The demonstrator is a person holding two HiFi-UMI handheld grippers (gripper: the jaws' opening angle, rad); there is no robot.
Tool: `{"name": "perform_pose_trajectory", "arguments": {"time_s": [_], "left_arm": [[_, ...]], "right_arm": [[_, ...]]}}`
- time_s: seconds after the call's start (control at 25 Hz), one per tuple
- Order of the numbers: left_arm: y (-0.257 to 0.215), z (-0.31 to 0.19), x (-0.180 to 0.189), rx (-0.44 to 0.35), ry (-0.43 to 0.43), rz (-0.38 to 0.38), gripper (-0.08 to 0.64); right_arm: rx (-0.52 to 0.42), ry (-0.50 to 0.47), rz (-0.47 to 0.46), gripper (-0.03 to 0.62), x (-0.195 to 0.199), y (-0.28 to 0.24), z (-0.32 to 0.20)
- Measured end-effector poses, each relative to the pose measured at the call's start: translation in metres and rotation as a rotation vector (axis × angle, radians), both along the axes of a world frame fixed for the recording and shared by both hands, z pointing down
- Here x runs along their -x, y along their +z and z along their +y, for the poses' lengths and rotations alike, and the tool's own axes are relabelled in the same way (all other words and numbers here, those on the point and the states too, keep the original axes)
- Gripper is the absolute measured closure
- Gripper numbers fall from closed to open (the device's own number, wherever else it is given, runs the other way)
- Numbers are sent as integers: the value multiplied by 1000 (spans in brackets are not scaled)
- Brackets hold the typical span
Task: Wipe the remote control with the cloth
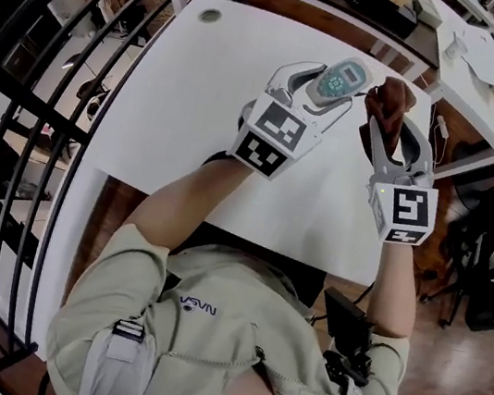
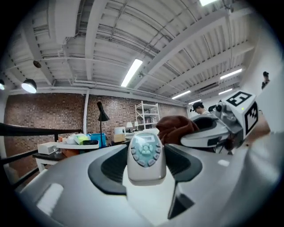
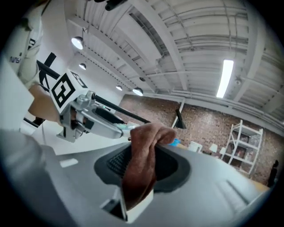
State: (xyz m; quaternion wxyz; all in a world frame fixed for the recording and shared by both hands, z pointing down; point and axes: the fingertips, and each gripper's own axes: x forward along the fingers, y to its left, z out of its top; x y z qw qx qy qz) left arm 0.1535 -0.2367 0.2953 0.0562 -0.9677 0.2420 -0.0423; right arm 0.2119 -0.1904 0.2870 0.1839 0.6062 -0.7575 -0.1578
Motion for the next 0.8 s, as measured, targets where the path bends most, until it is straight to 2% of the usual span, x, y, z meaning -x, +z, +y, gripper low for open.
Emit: {"name": "perform_pose_trajectory", "arguments": {"time_s": [0.24, 0.4, 0.52, 0.68, 0.8], "left_arm": [[42, -27, 3, -4, -80, -159, 287], [69, -59, -8, 85, -121, -213, 287], [93, -85, -23, 150, -141, -267, 287], [130, -112, -33, 193, -139, -374, 287], [144, -122, -34, 232, -148, -408, 288]], "right_arm": [[85, 86, -17, 465, -32, 29, -11], [166, 181, -10, 465, -77, 59, -31], [267, 232, -10, 465, -101, 91, -54], [373, 250, 13, 465, -116, 123, -75], [434, 256, 42, 465, -122, 142, -83]]}}
